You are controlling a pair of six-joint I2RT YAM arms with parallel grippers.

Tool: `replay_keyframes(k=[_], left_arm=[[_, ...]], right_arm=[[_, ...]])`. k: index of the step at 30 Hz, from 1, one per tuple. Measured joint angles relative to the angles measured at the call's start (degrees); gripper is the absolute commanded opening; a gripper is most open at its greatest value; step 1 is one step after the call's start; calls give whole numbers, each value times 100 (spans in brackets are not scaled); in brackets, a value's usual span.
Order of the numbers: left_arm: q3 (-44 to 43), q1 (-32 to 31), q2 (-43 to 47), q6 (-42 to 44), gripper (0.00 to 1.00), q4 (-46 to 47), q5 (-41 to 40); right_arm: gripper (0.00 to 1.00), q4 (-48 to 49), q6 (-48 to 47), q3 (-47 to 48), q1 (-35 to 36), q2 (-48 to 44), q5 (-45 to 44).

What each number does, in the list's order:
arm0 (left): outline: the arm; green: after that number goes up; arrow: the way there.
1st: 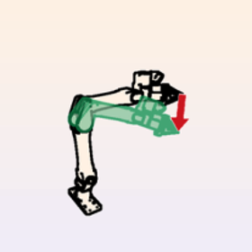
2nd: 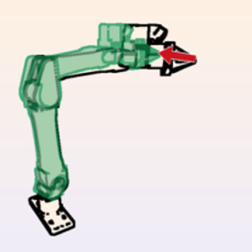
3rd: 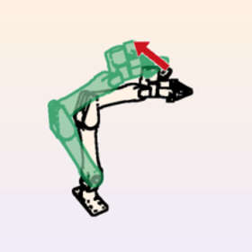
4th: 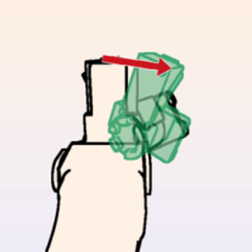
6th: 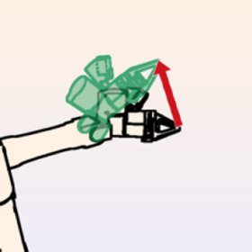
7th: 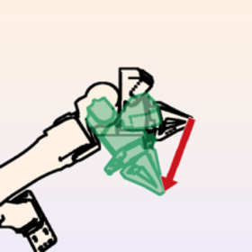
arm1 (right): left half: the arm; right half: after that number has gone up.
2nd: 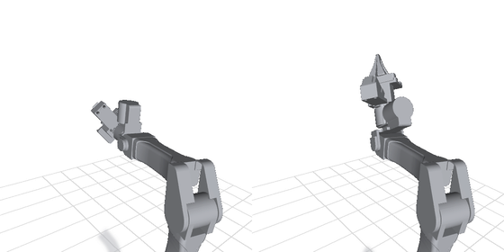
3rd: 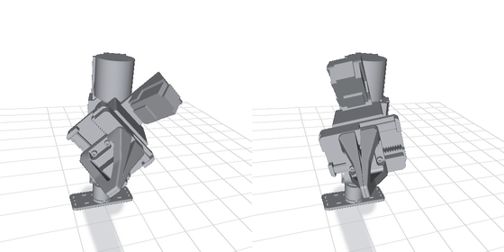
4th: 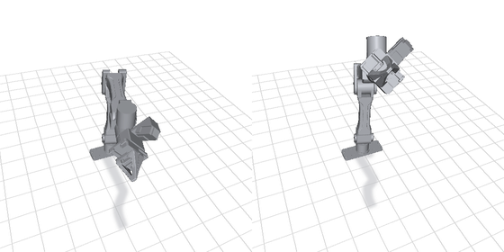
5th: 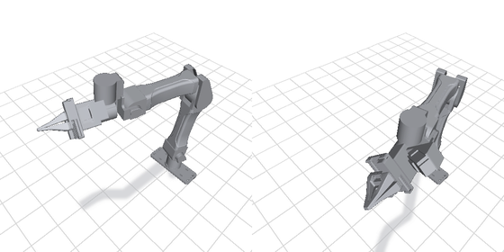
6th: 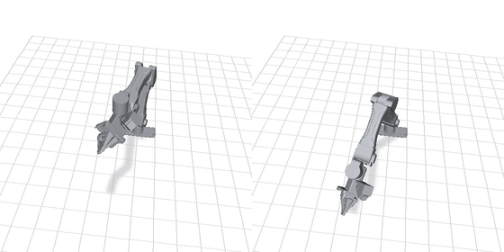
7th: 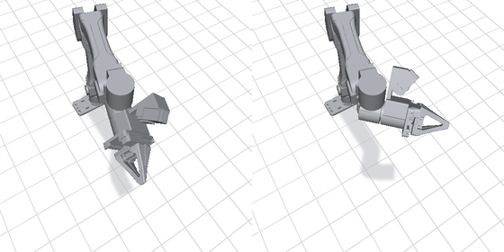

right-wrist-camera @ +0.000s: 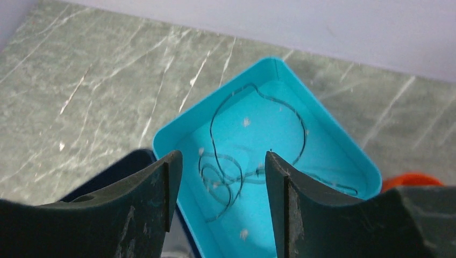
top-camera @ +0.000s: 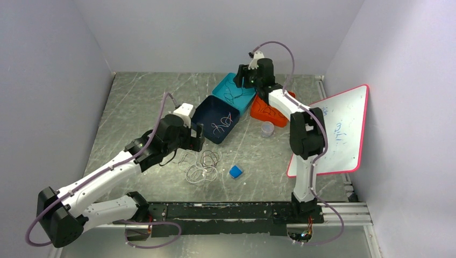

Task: Untangle the cables

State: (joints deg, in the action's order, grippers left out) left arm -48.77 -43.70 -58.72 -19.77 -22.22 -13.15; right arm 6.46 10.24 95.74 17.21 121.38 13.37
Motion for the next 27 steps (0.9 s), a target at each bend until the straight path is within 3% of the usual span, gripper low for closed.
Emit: replay_keyframes(k=[9, 19, 27], left_arm=[[66, 0, -415, -273, 92, -20, -111], [358, 0, -1029, -1762, 67, -297, -387], [396, 0, -1665, -2586, 60, -232, -461]], right_arm=[[62, 210, 219, -2306, 0, -2179, -398], [58, -352, 695, -4380, 120, -4680, -914], [56, -973, 1058, -5650, 232, -5895, -1303]])
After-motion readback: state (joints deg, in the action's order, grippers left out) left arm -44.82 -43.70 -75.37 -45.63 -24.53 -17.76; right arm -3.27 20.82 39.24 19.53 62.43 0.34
